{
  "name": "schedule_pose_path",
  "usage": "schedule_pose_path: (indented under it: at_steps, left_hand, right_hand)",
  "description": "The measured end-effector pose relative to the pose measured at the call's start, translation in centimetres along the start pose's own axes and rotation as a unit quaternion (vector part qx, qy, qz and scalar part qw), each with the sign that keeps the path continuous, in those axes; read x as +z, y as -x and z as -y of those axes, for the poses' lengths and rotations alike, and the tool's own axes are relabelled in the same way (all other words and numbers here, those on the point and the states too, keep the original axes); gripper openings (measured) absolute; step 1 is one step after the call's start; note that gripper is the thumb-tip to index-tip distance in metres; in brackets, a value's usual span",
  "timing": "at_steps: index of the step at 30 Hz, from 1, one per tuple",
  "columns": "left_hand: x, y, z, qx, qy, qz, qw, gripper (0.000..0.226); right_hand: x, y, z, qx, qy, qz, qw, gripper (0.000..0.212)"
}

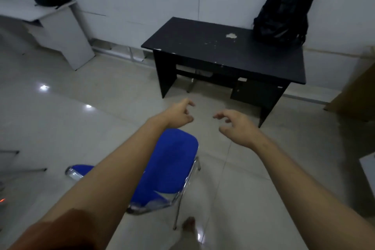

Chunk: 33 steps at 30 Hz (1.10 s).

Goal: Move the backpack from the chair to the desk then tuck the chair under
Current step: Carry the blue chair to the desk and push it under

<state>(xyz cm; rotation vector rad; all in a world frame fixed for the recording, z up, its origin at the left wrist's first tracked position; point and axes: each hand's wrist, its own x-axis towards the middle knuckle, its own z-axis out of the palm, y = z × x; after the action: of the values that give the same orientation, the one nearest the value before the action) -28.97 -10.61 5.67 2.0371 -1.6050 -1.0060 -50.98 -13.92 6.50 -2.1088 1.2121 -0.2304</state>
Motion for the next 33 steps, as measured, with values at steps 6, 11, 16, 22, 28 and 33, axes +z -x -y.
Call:
schedule_pose_path:
  at_steps: [6, 11, 16, 22, 28, 33]
  left_hand:
    - [-1.0, 7.0, 7.4, -0.074, -0.053, 0.033, 0.995, 0.042]
    - [-4.0, 12.3, 14.3, -0.172, -0.15, 0.186, 0.956, 0.058]
    - [-5.5, 15.4, 24.8, -0.211, -0.239, 0.246, 0.915, 0.073]
    - [-4.8, 16.3, 34.0, -0.14, -0.283, 0.023, 0.948, 0.044]
    - [-3.6, 13.7, 35.7, -0.074, -0.31, -0.019, 0.948, 0.033]
    - [-4.8, 9.9, 35.8, -0.055, -0.32, -0.024, 0.945, 0.038]
  right_hand:
    - [8.9, 2.4, 5.6, 0.0, -0.055, 0.128, 0.99, 0.035]
    - [18.0, 4.4, 10.2, 0.006, -0.013, 0.273, 0.962, 0.05]
    - [26.1, 5.0, 13.7, 0.047, 0.038, 0.318, 0.946, 0.08]
    - [33.7, 4.5, 16.2, 0.144, 0.096, 0.212, 0.962, 0.06]
    - [34.7, 3.6, 16.2, 0.185, 0.097, 0.103, 0.973, 0.063]
    - [34.3, 0.8, 16.2, 0.169, 0.102, 0.051, 0.979, 0.063]
